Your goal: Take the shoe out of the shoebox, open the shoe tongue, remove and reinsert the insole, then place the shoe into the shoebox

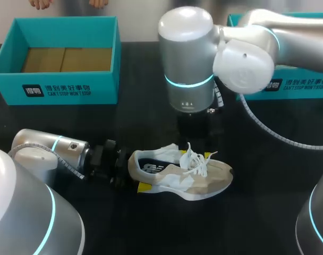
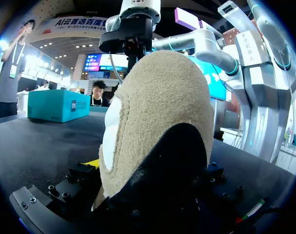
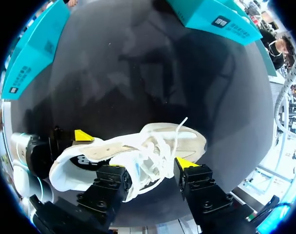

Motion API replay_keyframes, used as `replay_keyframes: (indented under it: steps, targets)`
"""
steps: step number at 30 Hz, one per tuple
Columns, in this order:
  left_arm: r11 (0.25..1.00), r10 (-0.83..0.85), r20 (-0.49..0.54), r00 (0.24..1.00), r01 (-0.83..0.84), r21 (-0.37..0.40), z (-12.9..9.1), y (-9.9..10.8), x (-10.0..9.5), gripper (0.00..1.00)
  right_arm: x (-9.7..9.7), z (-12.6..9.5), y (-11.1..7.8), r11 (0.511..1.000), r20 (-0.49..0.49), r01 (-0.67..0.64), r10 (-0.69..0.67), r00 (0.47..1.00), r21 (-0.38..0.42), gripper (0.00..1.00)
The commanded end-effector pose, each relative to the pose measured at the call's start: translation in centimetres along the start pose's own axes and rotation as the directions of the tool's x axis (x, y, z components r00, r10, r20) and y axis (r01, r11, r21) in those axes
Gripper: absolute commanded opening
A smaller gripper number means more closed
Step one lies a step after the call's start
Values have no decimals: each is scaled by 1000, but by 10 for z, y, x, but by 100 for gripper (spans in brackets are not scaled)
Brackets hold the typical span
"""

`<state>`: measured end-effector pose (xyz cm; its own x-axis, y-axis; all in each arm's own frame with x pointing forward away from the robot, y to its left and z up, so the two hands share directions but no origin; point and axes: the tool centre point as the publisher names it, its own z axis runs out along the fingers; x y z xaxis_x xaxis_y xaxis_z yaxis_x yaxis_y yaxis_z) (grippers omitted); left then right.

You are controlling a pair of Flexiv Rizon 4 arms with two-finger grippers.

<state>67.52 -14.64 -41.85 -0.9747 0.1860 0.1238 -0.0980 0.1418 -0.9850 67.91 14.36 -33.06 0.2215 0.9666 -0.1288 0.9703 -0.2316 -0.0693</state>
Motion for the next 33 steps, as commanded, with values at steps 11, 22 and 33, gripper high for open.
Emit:
replay_keyframes:
  steps: [11,22,33]
  targets:
    - [1000,0,2,1000,0,0,0,-1,1,0,36,7,-15,868,40,-496,496,868,-7,44]
    - [1000,0,2,1000,0,0,0,-1,1,0,31,0,-20,883,34,-470,469,882,6,7]
    - [1000,0,2,1000,0,0,0,-1,1,0,6,0,-13,937,-128,-342,350,928,76,0]
